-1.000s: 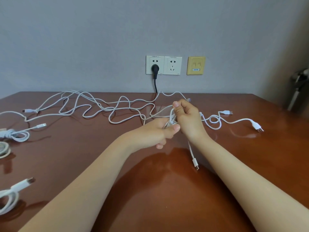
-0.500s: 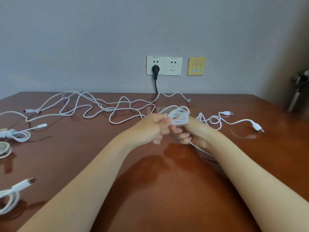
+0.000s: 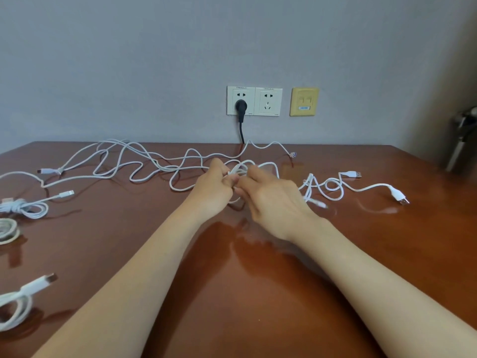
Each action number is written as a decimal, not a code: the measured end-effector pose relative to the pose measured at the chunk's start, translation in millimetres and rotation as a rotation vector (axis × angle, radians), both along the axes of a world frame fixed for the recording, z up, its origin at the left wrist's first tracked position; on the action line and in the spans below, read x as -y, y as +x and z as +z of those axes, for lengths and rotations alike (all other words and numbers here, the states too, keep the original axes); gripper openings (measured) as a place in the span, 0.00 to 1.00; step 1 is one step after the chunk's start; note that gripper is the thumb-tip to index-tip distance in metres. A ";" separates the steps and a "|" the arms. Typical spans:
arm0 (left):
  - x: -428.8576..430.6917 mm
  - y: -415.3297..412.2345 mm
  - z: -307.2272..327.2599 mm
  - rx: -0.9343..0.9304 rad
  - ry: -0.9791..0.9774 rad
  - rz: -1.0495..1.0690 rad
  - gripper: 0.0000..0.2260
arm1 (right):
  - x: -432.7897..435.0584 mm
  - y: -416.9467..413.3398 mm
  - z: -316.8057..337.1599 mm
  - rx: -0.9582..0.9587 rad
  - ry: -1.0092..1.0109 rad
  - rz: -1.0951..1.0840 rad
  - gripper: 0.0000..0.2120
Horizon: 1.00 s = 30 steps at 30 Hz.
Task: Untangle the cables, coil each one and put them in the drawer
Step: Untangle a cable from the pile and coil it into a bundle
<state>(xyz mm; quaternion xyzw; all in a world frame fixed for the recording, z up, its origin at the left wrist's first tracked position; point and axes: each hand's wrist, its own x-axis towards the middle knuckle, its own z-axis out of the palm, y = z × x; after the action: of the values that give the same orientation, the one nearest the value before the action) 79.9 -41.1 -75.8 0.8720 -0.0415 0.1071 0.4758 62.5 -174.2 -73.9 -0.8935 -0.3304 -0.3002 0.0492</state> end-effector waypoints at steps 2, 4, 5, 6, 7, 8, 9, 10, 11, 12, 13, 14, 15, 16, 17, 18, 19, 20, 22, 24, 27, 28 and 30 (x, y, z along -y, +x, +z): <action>0.6 0.5 0.2 -0.030 -0.005 -0.030 0.11 | 4.3 5.3 -1.2 0.122 0.037 0.053 0.05; 2.1 -0.2 -0.8 -0.042 0.011 -0.074 0.10 | 5.9 6.0 -1.5 0.034 0.058 0.097 0.06; 3.0 -1.5 -1.6 -0.047 0.009 -0.095 0.10 | 6.1 3.4 0.4 -0.040 0.087 0.104 0.06; 3.7 -2.8 -2.3 -0.049 -0.004 -0.118 0.10 | 7.3 2.7 0.2 -0.102 0.120 0.096 0.08; 4.1 -4.1 -2.8 -0.051 -0.030 -0.142 0.11 | 8.9 3.4 0.6 -0.164 0.147 0.080 0.10; 4.4 -5.4 -2.6 -0.057 -0.067 -0.163 0.11 | 10.1 5.0 1.5 -0.206 0.183 0.064 0.11; 4.1 -6.5 -1.6 -0.065 -0.099 -0.179 0.11 | 10.4 6.4 2.4 -0.235 0.227 0.053 0.11; 3.9 -7.7 -0.2 -0.068 -0.124 -0.194 0.11 | 10.3 7.1 4.5 -0.250 0.279 0.049 0.10; 3.8 -8.9 1.2 -0.067 -0.140 -0.210 0.11 | 10.5 8.2 6.8 -0.258 0.330 0.044 0.09; 4.1 -9.9 2.7 -0.064 -0.151 -0.230 0.11 | 11.4 9.5 8.1 -0.269 0.376 0.041 0.08; 4.2 -10.8 3.7 -0.063 -0.162 -0.251 0.10 | 13.0 9.9 9.6 -0.282 0.412 0.031 0.08; 4.5 -11.2 4.3 -0.069 -0.173 -0.273 0.10 | 14.8 9.9 10.3 -0.295 0.439 0.016 0.08; 4.1 -11.3 4.7 -0.081 -0.177 -0.293 0.10 | 16.9 9.3 10.7 -0.301 0.455 0.007 0.08; 3.0 -11.3 4.9 -0.100 -0.174 -0.315 0.10 | 18.5 8.3 10.6 -0.300 0.459 0.010 0.08; 1.2 -11.5 5.1 -0.124 -0.160 -0.340 0.10 | 19.7 7.6 9.9 -0.287 0.447 0.024 0.08; -0.8 -11.7 5.3 -0.147 -0.132 -0.367 0.10 | 20.1 7.4 9.2 -0.268 0.425 0.037 0.08; -2.7 -12.1 5.7 -0.166 -0.100 -0.394 0.10 | 20.0 7.6 8.0 -0.249 0.399 0.048 0.07; -4.2 -12.8 6.2 -0.179 -0.079 -0.419 0.11 | 19.9 8.0 7.2 -0.243 0.390 0.056 0.07; -4.8 -14.2 7.4 -0.195 -0.094 -0.452 0.10 | 21.2 9.3 7.0 -0.250 0.425 0.077 0.07; -3.5 -15.2 8.3 -0.198 -0.124 -0.475 0.09 | 22.8 10.9 8.5 -0.303 0.500 0.095 0.06; -0.1 -17.6 7.3 -0.213 -0.135 -0.518 0.04 | 28.5 12.2 14.5 -0.535 0.715 0.092 0.06; 1.5 -18.4 6.6 -0.216 -0.147 -0.529 0.04 | 31.3 12.6 16.2 -0.617 0.779 0.098 0.06; 5.4 -20.4 7.1 -0.219 -0.199 -0.541 0.07 | 36.7 13.2 18.5 -0.792 0.873 0.117 0.04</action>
<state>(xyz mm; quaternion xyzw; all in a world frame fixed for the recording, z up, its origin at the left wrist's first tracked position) 59.5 -46.5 -68.7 0.7848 -0.2102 -0.1146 0.5717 75.7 -210.9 -55.4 -0.8148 -0.1813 -0.0487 0.5484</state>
